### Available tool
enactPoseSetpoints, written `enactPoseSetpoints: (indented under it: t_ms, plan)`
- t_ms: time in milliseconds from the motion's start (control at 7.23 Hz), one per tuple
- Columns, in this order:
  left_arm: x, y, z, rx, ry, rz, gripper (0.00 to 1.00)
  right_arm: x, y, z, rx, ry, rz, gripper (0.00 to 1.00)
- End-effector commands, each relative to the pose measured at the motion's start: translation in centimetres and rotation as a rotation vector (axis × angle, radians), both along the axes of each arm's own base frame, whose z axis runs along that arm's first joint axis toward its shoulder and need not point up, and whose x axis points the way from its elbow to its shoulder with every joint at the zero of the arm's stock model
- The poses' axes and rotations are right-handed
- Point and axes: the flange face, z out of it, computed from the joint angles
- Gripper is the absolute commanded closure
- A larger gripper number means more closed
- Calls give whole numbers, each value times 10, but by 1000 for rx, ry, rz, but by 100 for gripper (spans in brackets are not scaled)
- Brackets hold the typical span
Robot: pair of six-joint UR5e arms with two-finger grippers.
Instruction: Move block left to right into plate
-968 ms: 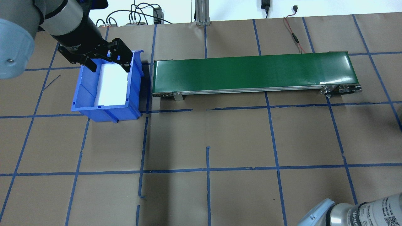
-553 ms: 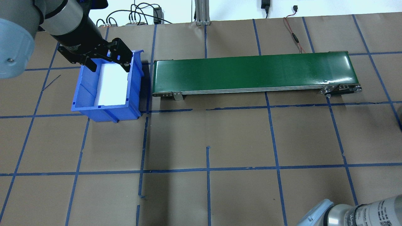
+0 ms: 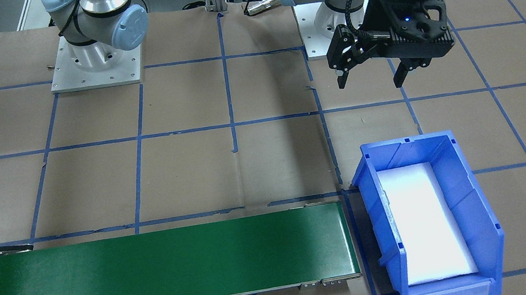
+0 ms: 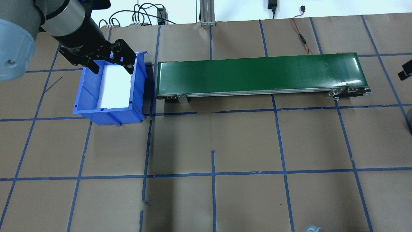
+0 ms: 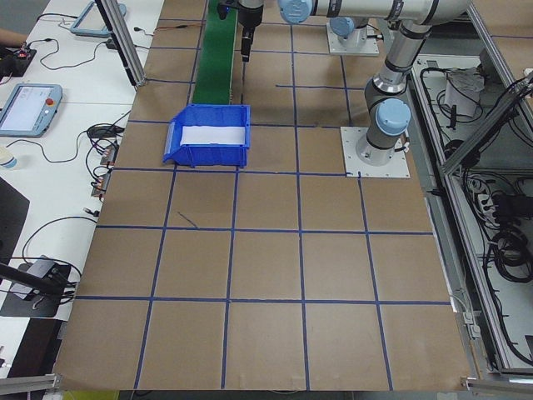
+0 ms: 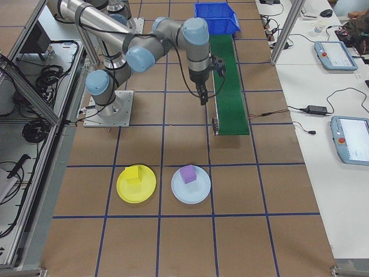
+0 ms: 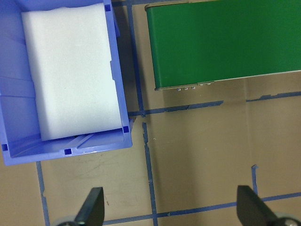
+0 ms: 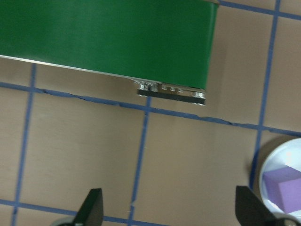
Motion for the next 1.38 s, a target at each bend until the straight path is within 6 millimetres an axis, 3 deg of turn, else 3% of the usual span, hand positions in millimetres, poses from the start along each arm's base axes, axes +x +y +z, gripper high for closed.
enactPoseSetpoints:
  t_ms: [0, 138, 277, 415, 553, 830, 1106, 1245]
  plan:
    - [0, 0, 0, 1, 0, 0, 0, 143, 0, 47, 3, -37, -31, 0]
    - [0, 0, 0, 1, 0, 0, 0, 203, 5, 58, 25, -51, -34, 0]
    - [0, 0, 0, 1, 0, 0, 0, 240, 1, 52, 57, -84, -119, 0]
    - [0, 0, 0, 1, 0, 0, 0, 246, -9, 39, 88, -97, -195, 0]
    - [0, 0, 0, 1, 0, 0, 0, 248, -14, 38, 91, -101, -225, 0]
    - [0, 0, 0, 1, -1, 0, 0, 242, -16, 27, 119, -39, -224, 0]
    - [1, 0, 0, 1, 0, 1, 0, 244, -30, 9, 191, -7, -219, 0]
    - [0, 0, 0, 0, 0, 0, 0, 251, -38, 18, 180, -7, -205, 0]
